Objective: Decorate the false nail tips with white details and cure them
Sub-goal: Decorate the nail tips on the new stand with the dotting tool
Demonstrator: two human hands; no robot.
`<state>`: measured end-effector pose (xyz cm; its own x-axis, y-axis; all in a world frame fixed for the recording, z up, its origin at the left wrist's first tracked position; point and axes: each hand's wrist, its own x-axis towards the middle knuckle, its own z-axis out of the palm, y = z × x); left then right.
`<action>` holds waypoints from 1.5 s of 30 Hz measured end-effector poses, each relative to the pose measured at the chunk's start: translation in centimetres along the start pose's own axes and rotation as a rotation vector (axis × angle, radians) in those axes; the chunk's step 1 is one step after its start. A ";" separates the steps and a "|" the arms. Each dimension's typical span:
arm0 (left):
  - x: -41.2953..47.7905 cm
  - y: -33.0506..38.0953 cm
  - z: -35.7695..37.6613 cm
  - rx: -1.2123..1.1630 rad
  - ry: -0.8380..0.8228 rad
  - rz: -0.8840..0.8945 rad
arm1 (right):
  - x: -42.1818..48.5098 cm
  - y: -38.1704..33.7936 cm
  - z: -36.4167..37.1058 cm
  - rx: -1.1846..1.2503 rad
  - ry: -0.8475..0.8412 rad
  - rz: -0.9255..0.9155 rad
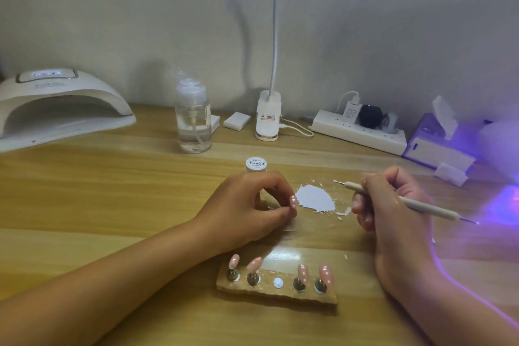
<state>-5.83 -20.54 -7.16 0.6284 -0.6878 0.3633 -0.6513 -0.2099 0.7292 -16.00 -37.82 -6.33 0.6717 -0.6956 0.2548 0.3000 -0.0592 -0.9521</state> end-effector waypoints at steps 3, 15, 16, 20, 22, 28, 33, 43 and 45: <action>0.0 -0.1 -0.2 -0.032 -0.028 -0.045 | 0.3 0.5 0.0 -0.019 -0.031 0.054; 0.8 1.5 -3.2 -0.363 -0.229 -0.316 | 0.1 1.5 0.0 -0.233 -0.112 0.103; 0.8 1.9 -3.8 -0.377 -0.262 -0.308 | 0.0 1.4 0.0 -0.234 -0.115 0.098; 0.4 4.3 -5.6 -0.281 -0.430 -0.232 | 0.0 1.3 -0.2 -0.206 -0.133 0.056; 0.0 5.4 -5.7 -0.123 -0.504 -0.156 | 0.1 1.3 -0.2 -0.204 -0.135 0.051; -1.5 6.6 -4.6 0.308 -0.561 -0.058 | 0.2 1.4 -0.3 -0.211 -0.164 0.054; -1.5 6.5 -4.1 0.365 -0.620 -0.081 | 0.2 1.5 -0.4 -0.204 -0.180 0.049; -1.4 6.4 -4.2 0.330 -0.697 -0.125 | 0.2 1.4 -0.2 -0.219 -0.193 0.053; -1.3 6.5 -4.4 0.337 -0.717 -0.116 | 0.2 1.4 -0.3 -0.226 -0.194 0.060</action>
<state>-9.07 -17.96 -0.37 0.3482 -0.9039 -0.2485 -0.7639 -0.4272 0.4837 -15.67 -38.23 -7.67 0.8071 -0.5542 0.2036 0.1121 -0.1946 -0.9744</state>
